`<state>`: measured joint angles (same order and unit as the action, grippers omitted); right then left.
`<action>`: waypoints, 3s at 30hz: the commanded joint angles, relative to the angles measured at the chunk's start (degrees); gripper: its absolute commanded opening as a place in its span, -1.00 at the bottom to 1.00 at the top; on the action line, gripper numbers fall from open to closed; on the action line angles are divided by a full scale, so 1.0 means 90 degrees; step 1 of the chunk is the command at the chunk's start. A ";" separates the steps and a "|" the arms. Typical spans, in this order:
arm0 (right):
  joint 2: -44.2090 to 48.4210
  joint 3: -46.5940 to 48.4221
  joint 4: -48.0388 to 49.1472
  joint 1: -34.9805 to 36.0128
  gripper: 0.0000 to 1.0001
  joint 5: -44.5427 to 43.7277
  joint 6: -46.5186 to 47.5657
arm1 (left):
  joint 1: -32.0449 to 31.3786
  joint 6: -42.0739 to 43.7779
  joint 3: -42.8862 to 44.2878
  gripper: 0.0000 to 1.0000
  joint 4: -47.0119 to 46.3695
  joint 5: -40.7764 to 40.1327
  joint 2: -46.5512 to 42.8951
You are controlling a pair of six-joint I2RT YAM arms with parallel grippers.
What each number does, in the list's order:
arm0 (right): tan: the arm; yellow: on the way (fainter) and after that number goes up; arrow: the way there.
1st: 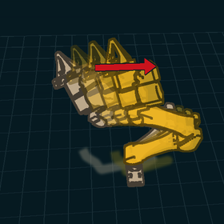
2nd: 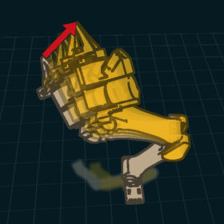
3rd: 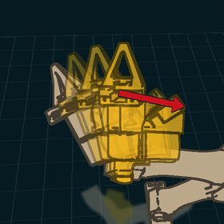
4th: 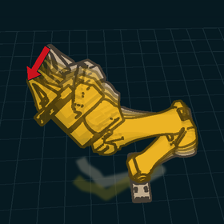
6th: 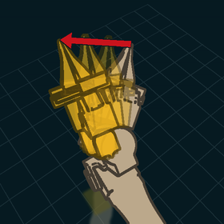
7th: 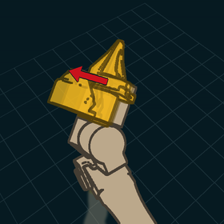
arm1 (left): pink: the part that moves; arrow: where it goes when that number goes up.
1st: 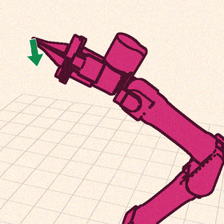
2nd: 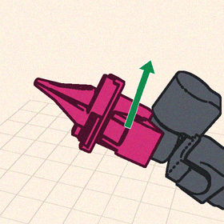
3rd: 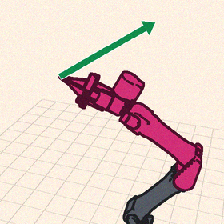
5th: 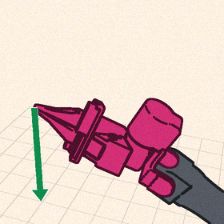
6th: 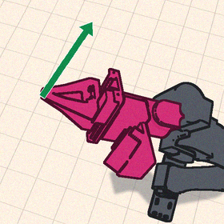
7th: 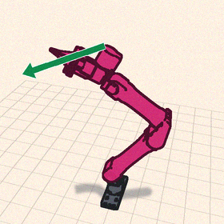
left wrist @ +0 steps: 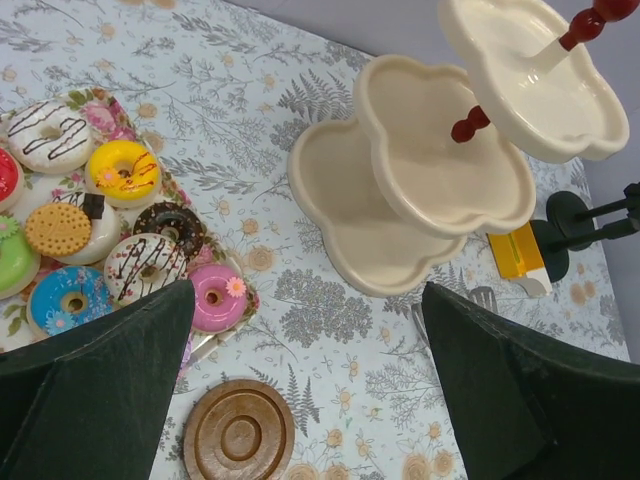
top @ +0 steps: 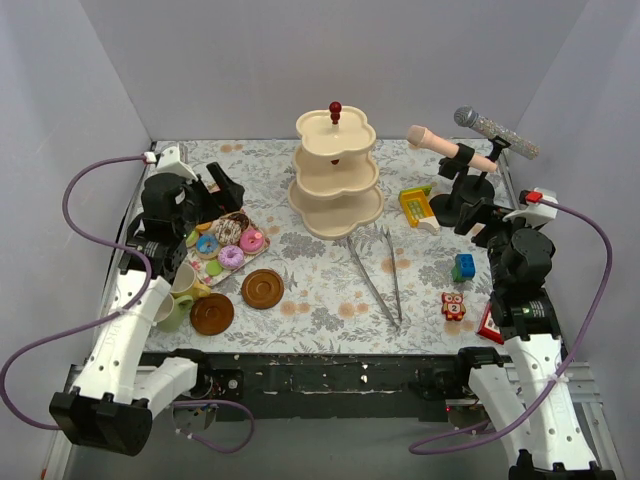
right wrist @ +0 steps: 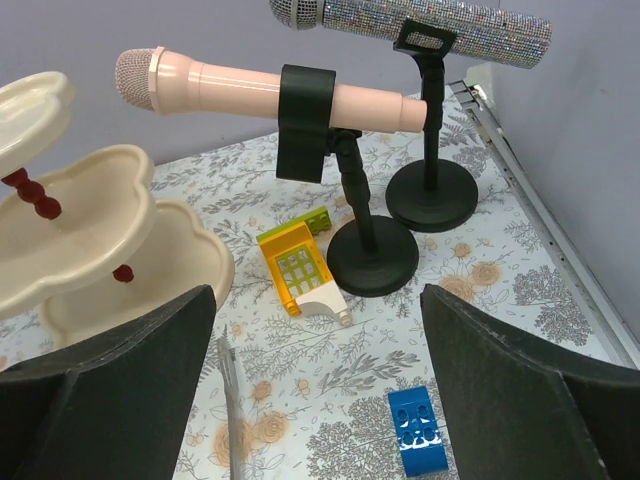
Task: Serve the afternoon tea
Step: Pick up the clamp from the center of the board.
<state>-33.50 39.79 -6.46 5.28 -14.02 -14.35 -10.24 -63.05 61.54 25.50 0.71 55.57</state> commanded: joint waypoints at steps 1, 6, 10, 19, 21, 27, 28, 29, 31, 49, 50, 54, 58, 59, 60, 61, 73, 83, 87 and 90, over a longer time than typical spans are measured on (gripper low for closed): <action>-0.0204 0.0510 -0.0180 0.0019 0.86 -0.0150 0.0119 | 0.0024 -0.0016 0.0359 0.96 0.0370 0.0127 0.0406; -0.0243 0.0618 -0.0542 0.0019 0.95 -0.0181 0.0197 | 0.0024 -0.0007 0.0487 0.96 0.0352 -0.0001 0.0788; -0.0126 0.0618 -0.0513 0.0019 0.96 0.0219 0.0363 | 0.0015 0.0091 0.0360 0.96 -0.0166 0.0009 0.0817; -0.1091 0.1427 -0.1118 0.0038 0.86 0.1488 0.1174 | 0.0024 0.0696 0.0263 0.96 -0.1708 0.0312 0.1198; -0.1374 0.1545 -0.1186 0.0077 0.85 0.1509 0.1243 | 0.0024 0.0803 -0.0097 0.96 -0.2156 0.0195 0.1053; -0.2205 0.1517 -0.1265 0.1577 0.80 0.0721 0.1165 | 0.0073 0.0619 -0.0850 0.96 -0.2578 -0.0206 0.0925; -0.2312 0.1410 -0.1265 0.1862 0.80 0.0602 0.1068 | 0.0083 0.0589 -0.0909 0.96 -0.2598 -0.0206 0.0935; -0.2458 0.1293 -0.1303 0.2126 0.79 0.0582 0.0961 | 0.0083 0.0589 -0.0910 0.96 -0.2570 -0.0206 0.0944; -0.2674 0.1039 -0.1420 0.2546 0.77 0.0552 0.0746 | 0.0073 0.0560 -0.0968 0.96 -0.2550 -0.0254 0.0906; -0.3465 -0.0612 -0.0826 0.3788 0.82 0.0552 -0.0242 | 0.0005 0.0775 -0.0880 0.96 -0.2198 -0.0499 0.1257; -0.3543 -0.0661 -0.0767 0.3837 0.82 0.0513 -0.0251 | 0.0005 0.0784 -0.0890 0.96 -0.2198 -0.0499 0.1257; -0.3690 -0.0798 -0.0621 0.3944 0.82 0.0387 -0.0358 | 0.0015 0.0794 -0.0890 0.96 -0.2198 -0.0499 0.1277; -0.3700 -0.0974 -0.0435 0.4071 0.81 0.0143 -0.0427 | 0.0005 0.0794 -0.0900 0.96 -0.2198 -0.0479 0.1306; -0.3719 -0.0993 -0.0396 0.4120 0.80 0.0045 -0.0437 | 0.0015 0.0794 -0.0910 0.96 -0.2227 -0.0450 0.1316; -0.3739 -0.0993 -0.0367 0.4179 0.79 -0.0091 -0.0466 | 0.0015 0.0794 -0.0900 0.96 -0.2227 -0.0421 0.1325; -0.3730 -0.1042 -0.0308 0.4227 0.78 -0.0189 -0.0476 | 0.0005 0.0794 -0.0900 0.96 -0.2208 -0.0392 0.1335; -0.4188 -0.1082 0.0151 0.4462 0.70 -0.0581 -0.0408 | 0.0005 0.0814 -0.0920 0.96 -0.2247 -0.0392 0.1306; -0.4452 -0.1042 0.0132 0.4599 0.61 -0.0698 -0.0505 | 0.0005 0.0814 -0.0929 0.96 -0.2237 -0.0401 0.1296; -0.4598 -0.1032 0.0180 0.4599 0.58 -0.0698 -0.0534 | 0.0005 0.0814 -0.0929 0.96 -0.2247 -0.0411 0.1257; -0.4667 -0.1071 0.0229 0.4599 0.54 -0.0698 -0.0564 | 0.0005 0.0824 -0.0939 0.96 -0.2247 -0.0440 0.1238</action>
<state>-73.78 29.87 -4.67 46.33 -18.96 -18.70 -9.93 -56.51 52.86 5.58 -2.74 68.07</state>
